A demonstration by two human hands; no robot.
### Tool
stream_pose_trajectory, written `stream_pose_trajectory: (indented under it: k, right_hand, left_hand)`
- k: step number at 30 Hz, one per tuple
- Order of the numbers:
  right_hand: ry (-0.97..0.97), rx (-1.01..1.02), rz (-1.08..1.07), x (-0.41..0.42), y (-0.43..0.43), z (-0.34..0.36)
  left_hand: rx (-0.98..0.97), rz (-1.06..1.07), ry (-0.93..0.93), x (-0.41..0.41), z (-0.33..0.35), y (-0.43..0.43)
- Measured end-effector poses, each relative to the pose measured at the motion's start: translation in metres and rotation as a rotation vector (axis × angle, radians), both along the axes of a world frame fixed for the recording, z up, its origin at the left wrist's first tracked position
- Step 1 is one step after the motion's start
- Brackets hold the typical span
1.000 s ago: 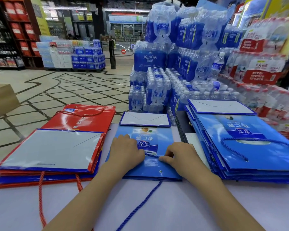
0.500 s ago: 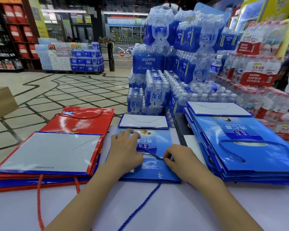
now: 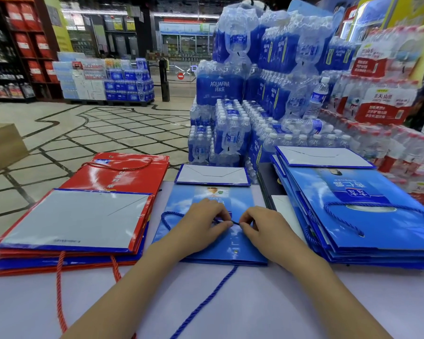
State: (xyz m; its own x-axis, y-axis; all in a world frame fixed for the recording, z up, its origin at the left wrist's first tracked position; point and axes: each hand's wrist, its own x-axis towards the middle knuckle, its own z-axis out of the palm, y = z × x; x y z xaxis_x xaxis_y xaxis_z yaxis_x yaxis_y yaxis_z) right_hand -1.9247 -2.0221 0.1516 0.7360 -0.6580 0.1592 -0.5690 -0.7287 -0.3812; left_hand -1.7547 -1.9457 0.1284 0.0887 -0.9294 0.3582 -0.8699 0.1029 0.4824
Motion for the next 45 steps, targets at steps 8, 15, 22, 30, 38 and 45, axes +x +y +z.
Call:
stream_pose_trajectory:
  k: [8,15,22,30,38,45]
  right_hand:
    - [0.124,0.034,0.086,-0.008,0.001,0.007]
    - [0.223,0.121,0.118,-0.016,0.011,0.019]
    - [0.177,0.200,0.086,-0.015,0.007,0.013]
    - [0.150,0.272,0.068,-0.015,0.002,0.006]
    - [0.156,0.268,0.073,-0.014,0.002,0.006]
    - [0.155,0.268,0.072,-0.014,0.001,0.006]
  left_hand:
    - [-0.039,-0.065,0.110,0.005,0.005,0.002]
    - [-0.066,-0.092,-0.089,0.012,0.008,0.005]
    - [-0.084,-0.087,-0.096,0.015,0.007,0.005]
    - [0.057,-0.079,-0.005,0.016,0.011,0.009]
    - [0.177,-0.096,0.055,0.008,0.018,0.013]
    - [0.228,-0.098,-0.005,0.010,0.024,0.016]
